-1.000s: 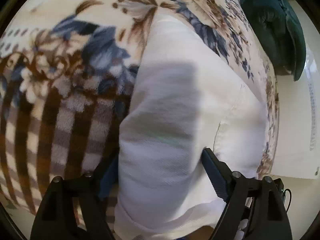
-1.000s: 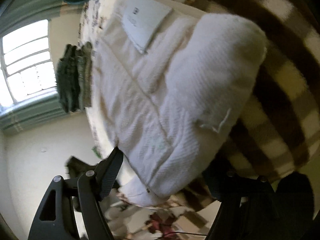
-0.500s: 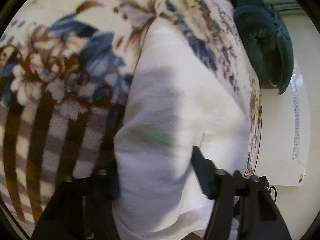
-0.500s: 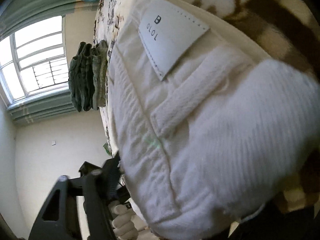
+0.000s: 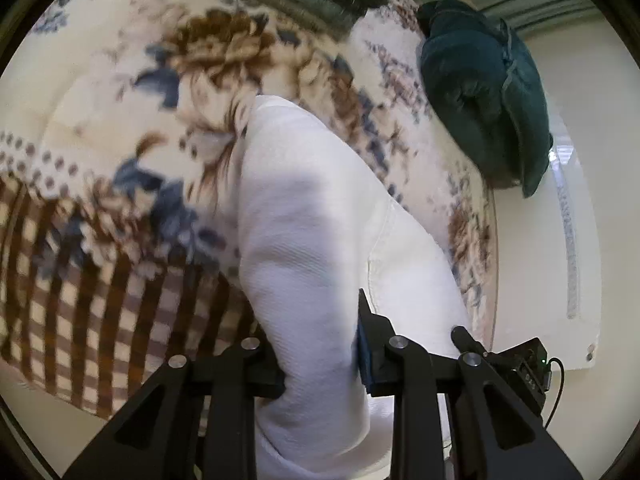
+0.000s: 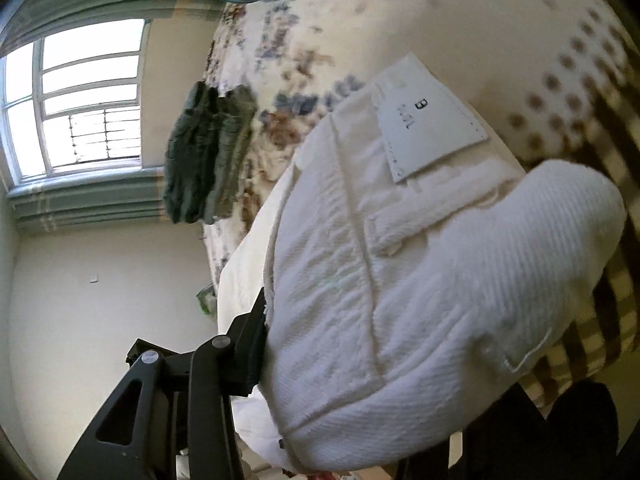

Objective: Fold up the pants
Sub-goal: 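Lower the white pants onto the stack of blue jeans with both grippers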

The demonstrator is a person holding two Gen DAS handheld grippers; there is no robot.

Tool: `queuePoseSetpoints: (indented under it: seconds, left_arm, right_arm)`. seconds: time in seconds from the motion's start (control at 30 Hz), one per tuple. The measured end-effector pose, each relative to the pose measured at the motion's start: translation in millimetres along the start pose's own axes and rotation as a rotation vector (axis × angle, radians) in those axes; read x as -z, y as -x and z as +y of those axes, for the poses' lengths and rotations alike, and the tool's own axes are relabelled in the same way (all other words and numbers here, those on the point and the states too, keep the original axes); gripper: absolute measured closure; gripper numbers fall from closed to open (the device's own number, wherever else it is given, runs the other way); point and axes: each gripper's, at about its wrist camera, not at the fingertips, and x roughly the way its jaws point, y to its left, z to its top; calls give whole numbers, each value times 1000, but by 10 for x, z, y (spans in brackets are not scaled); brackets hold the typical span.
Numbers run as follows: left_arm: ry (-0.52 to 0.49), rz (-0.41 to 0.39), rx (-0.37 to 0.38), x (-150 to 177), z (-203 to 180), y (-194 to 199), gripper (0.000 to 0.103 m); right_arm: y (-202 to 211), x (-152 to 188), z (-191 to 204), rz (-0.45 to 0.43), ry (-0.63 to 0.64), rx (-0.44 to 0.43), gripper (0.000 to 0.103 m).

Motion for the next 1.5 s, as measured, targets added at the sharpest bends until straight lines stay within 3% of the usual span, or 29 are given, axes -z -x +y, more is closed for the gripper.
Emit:
queuePoseSetpoints:
  seconds: [0.23, 0.47, 0.7, 0.93, 1.03, 1.17, 1.27, 1.5]
  left_arm:
    - [-19, -54, 10, -813, -367, 460, 79]
    - [-65, -133, 49, -2263, -560, 868, 79]
    - [-134, -175, 55, -3987, -543, 1014, 79]
    - [-157, -178, 10, -5168, -104, 746, 79]
    - [-137, -152, -14, -5424, 186, 547, 79]
    - [-112, -92, -55, -5567, 550, 283, 79]
    - [-114, -68, -57, -5541, 672, 207, 78]
    - [-63, -30, -61, -5501, 719, 265, 72]
  right_arm:
    - [-64, -435, 1082, -6, 81, -17, 56]
    - [-623, -1103, 2424, -78, 160, -55, 56]
    - [-1686, -1937, 3624, -143, 188, -100, 56]
    - [-2912, -2603, 4119, -140, 184, -108, 57]
    - [-3415, -2749, 4077, -125, 166, -84, 57]
    - [-3792, -2729, 3902, -97, 156, -30, 57]
    - [-3856, -2663, 3782, -79, 160, -14, 56]
    - [-3716, -2658, 3689, 34, 124, 87, 43]
